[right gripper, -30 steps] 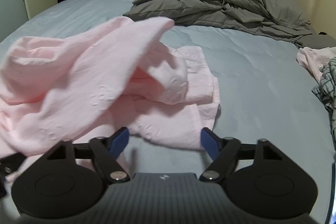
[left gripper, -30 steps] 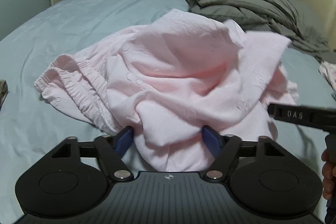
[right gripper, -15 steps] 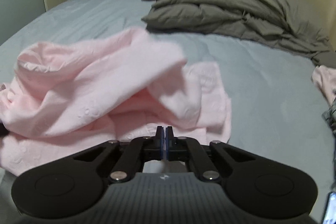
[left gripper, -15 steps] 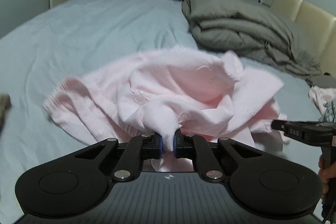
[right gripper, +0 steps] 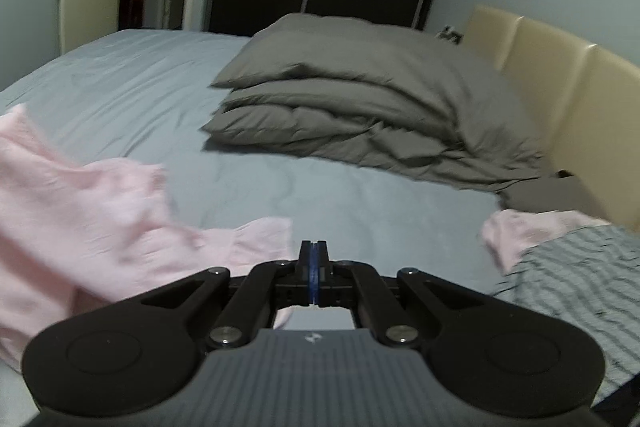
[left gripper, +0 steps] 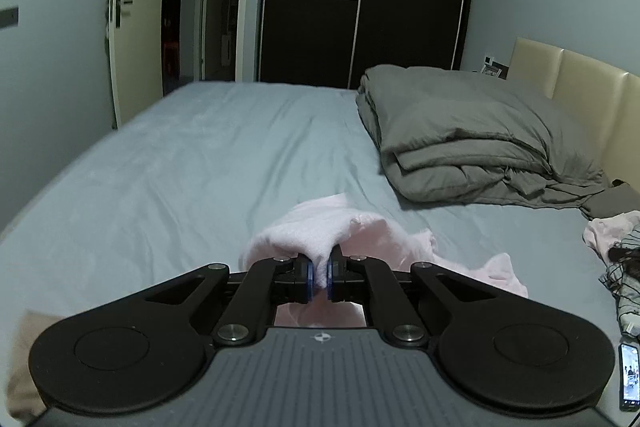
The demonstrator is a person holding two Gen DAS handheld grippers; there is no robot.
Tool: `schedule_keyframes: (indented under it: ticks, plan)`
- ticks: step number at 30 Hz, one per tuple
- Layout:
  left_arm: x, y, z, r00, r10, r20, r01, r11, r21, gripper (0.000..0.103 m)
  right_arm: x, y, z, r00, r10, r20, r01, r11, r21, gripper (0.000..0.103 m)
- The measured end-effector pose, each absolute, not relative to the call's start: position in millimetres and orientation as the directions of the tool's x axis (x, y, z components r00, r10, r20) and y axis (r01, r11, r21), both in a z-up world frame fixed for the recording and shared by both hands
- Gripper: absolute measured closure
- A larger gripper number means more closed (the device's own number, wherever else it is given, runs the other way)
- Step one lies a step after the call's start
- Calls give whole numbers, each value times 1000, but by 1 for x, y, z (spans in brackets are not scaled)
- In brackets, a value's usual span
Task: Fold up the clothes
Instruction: 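Lift the pink garment with both grippers and shake it out above the bed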
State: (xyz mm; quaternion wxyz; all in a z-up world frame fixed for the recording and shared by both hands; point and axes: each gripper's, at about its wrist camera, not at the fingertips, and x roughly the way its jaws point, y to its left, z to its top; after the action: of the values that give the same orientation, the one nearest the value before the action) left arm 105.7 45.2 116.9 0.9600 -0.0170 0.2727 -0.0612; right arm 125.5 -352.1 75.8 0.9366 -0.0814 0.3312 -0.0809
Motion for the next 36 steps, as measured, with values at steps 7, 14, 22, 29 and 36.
schedule_keyframes:
  ticks: [7,14,22,29,36]
  plan:
    - [125,67,115,820,-47,-570,84,996,39,99,121,-387,80,748,-193,-635,131,981,-145,101]
    - [157,100,82,749,22,-662,-10,1000,23,99,143,-358,40,714,42,-699,-40,999,19,96]
    - [163,110,77,734,19,-679,3,1000,31,99,183,-287,-9,618,239,-749,-243,964,107,36]
    - [171,118,79,740,-5,-673,12,1000,6,99,210,-237,-54,453,283,-845,-256,950,181,57]
    - [179,122,88,781,-25,-623,-9,999,-51,99,231,-241,-30,528,267,-806,-160,963,215,99]
